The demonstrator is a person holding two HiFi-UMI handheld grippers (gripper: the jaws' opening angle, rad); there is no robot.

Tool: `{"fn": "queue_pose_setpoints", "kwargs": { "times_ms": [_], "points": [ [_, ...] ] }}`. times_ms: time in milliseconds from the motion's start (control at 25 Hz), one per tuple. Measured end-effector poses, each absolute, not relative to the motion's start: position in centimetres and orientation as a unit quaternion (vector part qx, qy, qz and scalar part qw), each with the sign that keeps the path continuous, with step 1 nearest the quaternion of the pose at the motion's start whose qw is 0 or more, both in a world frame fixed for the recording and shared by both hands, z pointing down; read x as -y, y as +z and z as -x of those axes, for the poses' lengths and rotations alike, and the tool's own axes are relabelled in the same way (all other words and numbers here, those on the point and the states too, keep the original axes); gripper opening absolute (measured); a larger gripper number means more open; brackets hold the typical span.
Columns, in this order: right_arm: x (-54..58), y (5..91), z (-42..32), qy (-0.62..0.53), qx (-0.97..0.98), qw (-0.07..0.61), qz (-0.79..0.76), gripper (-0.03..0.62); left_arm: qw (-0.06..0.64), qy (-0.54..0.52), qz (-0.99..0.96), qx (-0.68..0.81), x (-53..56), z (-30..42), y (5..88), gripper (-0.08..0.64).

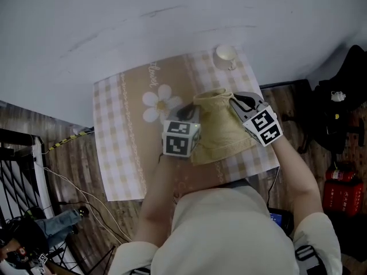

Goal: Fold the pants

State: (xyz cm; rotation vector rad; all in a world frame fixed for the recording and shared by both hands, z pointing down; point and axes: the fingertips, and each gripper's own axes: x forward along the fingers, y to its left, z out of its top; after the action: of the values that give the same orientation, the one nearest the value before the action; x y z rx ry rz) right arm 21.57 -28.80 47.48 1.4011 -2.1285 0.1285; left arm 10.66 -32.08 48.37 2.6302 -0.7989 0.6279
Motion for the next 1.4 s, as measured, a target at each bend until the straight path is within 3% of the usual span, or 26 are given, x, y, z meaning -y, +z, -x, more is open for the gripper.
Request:
{"fn": "queue_pose_setpoints", "kwargs": {
  "times_ms": [280,920,1160,1240,1400],
  "points": [
    [22.3,51.1,-20.9,0.099,0.793,0.277,-0.534,0.035,0.144,0.275,-0.916,0.254,25.2,-10.0,51.3,0.025],
    [11.6,53.3,-19.1,0.166,0.805,0.247,-0.513,0.058,0.194,0.293,-0.886,0.304,14.3,-6.8,54.0,0.027],
    [7.8,51.6,-17.9,0.160,0.817,0.214,-0.511,0.063,0.196,0.297,-0.870,0.341,10.8,-5.1,54.8,0.087],
    [6.3,51.0,-17.3,0.151,0.822,0.206,-0.510,0.063,0.196,0.299,-0.869,0.343,9.4,-4.7,55.0,0.155],
    [3.7,49.5,-16.8,0.134,0.827,0.189,-0.512,0.063,0.194,0.283,-0.869,0.357,7.1,-4.5,54.1,0.161]
  ]
}}
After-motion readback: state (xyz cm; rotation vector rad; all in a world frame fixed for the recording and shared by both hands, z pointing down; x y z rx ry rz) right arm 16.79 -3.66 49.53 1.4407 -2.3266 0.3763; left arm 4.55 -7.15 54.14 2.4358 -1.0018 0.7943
